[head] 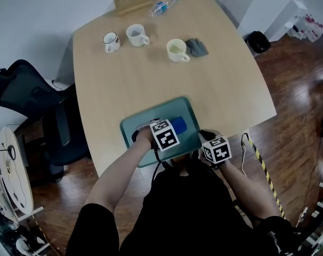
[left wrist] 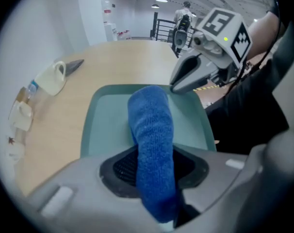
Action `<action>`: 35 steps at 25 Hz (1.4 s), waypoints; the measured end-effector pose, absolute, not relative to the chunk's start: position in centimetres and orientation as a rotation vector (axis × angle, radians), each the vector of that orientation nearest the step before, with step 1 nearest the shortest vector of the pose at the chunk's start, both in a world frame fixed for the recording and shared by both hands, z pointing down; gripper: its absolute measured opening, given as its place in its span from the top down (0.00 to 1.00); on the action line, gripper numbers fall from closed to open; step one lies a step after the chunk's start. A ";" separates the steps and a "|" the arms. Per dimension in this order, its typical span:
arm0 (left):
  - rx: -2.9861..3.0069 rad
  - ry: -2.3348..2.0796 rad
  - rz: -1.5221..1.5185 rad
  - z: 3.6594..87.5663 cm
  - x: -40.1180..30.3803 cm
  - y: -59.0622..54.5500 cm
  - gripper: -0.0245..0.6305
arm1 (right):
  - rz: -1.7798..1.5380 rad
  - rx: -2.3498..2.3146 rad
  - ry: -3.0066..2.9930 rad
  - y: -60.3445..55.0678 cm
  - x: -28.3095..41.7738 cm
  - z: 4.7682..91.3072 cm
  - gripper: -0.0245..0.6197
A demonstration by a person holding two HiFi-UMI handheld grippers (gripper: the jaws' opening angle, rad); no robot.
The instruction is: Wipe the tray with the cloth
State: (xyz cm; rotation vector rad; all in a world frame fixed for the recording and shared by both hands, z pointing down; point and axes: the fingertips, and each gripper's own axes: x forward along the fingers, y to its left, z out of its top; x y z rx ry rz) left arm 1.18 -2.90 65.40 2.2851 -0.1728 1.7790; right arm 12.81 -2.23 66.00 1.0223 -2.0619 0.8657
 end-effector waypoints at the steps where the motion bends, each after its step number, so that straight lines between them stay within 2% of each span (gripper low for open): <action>1: 2.271 -0.191 1.781 65.4 0.7 -3.9 0.73 | 0.865 1.023 -2.064 -2.2 12.9 66.0 0.92; 14: 2.214 -0.440 1.908 65.2 -2.8 -11.6 0.74 | 0.896 1.013 -2.075 -1.9 13.1 66.2 0.92; 24: 2.305 -0.317 1.834 65.2 0.8 -2.3 0.74 | 0.892 1.008 -2.052 -2.0 13.3 66.4 0.92; 31: 2.349 -0.064 1.831 65.2 2.9 6.2 0.74 | 0.887 1.023 -2.043 -2.1 13.4 66.4 0.92; 35: 2.346 -0.057 1.819 65.3 2.4 6.5 0.75 | 0.873 1.024 -2.041 -2.2 13.1 66.3 0.92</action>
